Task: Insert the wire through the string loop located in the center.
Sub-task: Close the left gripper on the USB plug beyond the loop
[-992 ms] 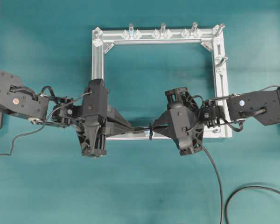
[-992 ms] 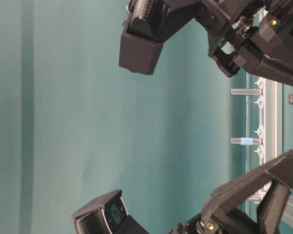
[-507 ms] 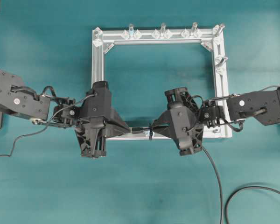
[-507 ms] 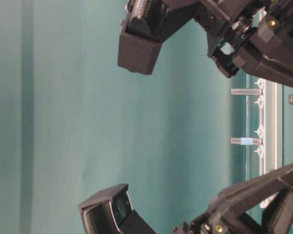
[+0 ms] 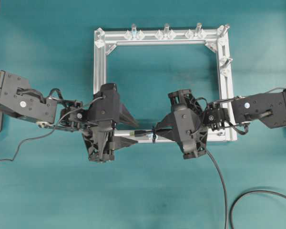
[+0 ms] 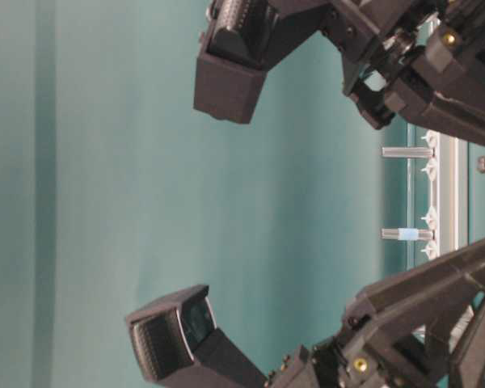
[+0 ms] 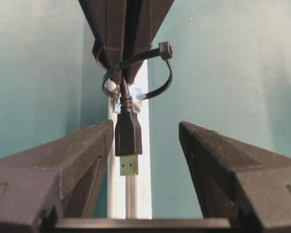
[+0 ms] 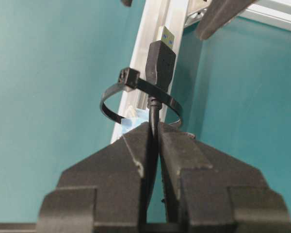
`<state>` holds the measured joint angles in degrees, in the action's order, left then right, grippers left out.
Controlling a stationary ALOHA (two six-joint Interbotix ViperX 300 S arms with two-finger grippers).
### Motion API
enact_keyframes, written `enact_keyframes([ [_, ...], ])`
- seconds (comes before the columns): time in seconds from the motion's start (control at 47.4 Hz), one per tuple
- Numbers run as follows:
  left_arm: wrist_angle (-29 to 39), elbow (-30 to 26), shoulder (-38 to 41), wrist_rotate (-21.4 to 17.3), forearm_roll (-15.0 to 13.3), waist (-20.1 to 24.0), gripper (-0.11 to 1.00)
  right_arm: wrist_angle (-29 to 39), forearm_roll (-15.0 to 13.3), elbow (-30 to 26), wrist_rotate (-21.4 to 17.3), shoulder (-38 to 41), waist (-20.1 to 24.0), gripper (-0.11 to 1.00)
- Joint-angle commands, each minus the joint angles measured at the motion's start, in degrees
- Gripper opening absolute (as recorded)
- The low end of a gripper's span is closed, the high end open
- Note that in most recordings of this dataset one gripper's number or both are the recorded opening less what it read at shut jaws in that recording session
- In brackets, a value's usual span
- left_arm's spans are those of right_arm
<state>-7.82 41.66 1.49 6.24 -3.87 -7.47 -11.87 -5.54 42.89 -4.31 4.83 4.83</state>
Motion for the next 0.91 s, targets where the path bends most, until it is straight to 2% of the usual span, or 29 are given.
enact_keyframes([
  [0.0, 0.18, -1.93, 0.00, -0.09, 0.26, 0.00, 0.66, -0.62, -0.09, -0.79, 0.09, -0.79, -0.18, 0.07],
  [0.317, 0.26, -4.22, 3.69, 0.09, 0.18, -0.18, 0.68, -0.62, -0.09, -0.88, 0.09, -0.79, -0.18, 0.07],
  [0.507, 0.26, -4.57, 6.06, 0.18, 0.26, 0.00, 0.77, -0.62, -0.09, -1.05, 0.09, -0.79, -0.18, 0.07],
  [0.887, 0.26, -3.69, 6.42, -0.09, 0.26, 1.58, 0.77, -0.79, -0.09, -1.14, 0.09, -0.79, -0.09, 0.07],
])
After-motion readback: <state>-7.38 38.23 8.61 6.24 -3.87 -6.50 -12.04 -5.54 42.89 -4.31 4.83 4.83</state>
